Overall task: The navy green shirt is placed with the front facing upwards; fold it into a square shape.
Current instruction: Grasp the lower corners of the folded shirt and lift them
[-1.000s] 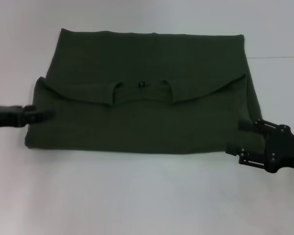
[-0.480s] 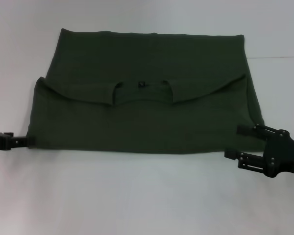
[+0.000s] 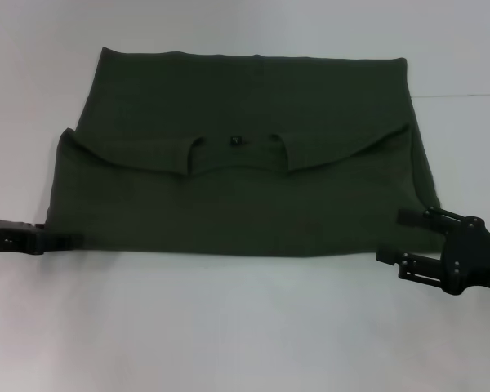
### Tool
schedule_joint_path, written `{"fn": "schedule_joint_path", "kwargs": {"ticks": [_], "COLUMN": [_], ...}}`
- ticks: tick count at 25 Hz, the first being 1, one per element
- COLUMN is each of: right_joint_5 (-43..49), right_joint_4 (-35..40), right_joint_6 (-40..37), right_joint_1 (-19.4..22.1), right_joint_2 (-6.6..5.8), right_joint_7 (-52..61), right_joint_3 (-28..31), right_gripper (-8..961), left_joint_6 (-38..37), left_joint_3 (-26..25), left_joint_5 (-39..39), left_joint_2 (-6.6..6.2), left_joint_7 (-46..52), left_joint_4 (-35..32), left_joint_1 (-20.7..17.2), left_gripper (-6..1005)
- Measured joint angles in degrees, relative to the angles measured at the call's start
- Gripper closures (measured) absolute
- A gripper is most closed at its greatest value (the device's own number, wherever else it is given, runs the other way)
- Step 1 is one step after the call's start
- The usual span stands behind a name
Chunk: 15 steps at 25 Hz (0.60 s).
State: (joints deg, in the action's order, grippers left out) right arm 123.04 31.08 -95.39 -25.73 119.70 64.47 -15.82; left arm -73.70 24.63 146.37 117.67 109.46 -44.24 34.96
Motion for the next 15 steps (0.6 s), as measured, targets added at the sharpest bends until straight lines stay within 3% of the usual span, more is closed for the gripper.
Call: {"fn": "schedule_joint_path", "kwargs": {"ticks": [11, 15], "right_joint_5": [-0.1, -0.1], "right_joint_4": [0.5, 0.8], "right_joint_6": [0.8, 0.9], "right_joint_1": [2.1, 3.7], "right_joint_2": [-0.2, -0.91], "right_joint_7": [1.1, 2.6], "right_joint_3": [2.0, 5.2], "right_gripper": [127, 127], "left_joint_6": [0.7, 1.6], "left_joint_3": [0.9, 1.0], "left_joint_5": [-1.3, -1.5], "left_joint_2": [0.08, 0.2], "left_joint_7": [-2.3, -2.9], "left_joint_4": [0.2, 0.4], "left_joint_1": [0.9, 0.9], "left_gripper": [438, 598]}}
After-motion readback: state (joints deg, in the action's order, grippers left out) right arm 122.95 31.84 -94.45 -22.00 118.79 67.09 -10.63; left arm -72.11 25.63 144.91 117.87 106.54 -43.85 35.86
